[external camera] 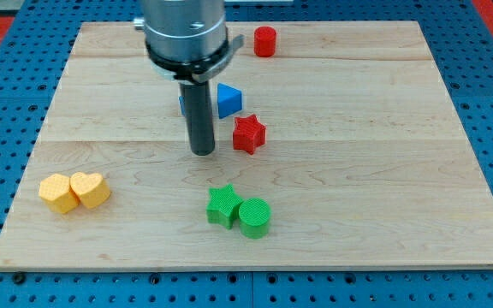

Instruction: Push red star towards the top center

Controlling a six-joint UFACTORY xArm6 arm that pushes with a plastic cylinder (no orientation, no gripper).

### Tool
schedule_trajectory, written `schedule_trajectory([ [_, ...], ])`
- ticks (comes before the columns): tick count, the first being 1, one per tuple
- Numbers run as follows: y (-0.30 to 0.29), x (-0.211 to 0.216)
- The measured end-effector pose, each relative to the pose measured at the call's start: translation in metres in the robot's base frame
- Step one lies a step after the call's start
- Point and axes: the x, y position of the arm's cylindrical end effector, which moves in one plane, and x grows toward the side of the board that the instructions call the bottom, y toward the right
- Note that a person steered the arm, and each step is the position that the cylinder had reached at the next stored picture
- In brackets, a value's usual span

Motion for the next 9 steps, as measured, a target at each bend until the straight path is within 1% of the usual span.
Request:
schedule_trajectory([
  [2,0.077,0.004],
  [3,0.084,-0.051],
  [5,0.115,-0.029],
  [6,0.114,-0.098],
  [7,0.117,-0.12],
  [8,0.049,-0.164],
  [9,0.03,-0.169],
])
